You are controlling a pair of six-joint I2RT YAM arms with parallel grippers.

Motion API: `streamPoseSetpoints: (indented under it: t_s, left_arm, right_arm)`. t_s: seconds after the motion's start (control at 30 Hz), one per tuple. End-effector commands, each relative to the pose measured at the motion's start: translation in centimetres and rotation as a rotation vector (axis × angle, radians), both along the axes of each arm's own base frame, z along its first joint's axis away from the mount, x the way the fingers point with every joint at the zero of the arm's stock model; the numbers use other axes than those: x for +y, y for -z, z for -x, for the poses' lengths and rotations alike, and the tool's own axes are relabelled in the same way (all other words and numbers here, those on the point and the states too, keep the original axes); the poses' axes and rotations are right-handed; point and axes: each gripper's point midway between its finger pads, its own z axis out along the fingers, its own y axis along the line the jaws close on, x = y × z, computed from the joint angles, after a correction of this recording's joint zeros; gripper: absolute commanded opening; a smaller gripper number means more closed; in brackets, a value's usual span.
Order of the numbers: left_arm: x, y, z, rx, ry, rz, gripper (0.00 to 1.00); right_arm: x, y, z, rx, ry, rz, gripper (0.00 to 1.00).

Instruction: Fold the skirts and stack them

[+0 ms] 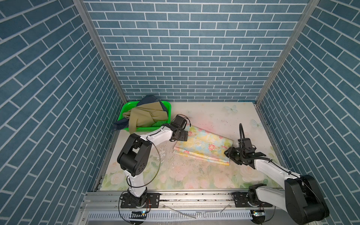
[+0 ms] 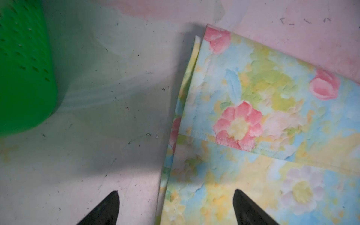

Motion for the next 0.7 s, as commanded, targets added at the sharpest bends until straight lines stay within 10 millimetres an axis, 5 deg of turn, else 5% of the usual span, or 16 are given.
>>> streamPoseSetpoints:
  t_s: [0.0, 0.13, 0.3, 0.67]
  left_arm:
    - [0.2, 0.3, -0.2, 0.017, 0.010, -0.049, 0.92]
    - [0.2, 0.3, -0.5, 0.015, 0.015, -0.063, 0.92]
    - [0.3, 0.3, -0.8, 0.021, 0.021, -0.076, 0.92]
    - [-0.3, 2.1, 0.4, 0.054, 0.021, -0.013, 0.90]
  right_arm:
    - [-0.3, 3.2, 1.8, 0.103, 0.004, 0.011, 0.49]
    - [-0.3, 4.0, 1.8, 0.119, -0.004, 0.017, 0.33]
    - [-1.0, 2.4, 0.5, 0.082, -0.021, 0.092, 0.00]
    - [-3.3, -3.4, -0.8, -0.016, -0.084, 0.282, 0.00]
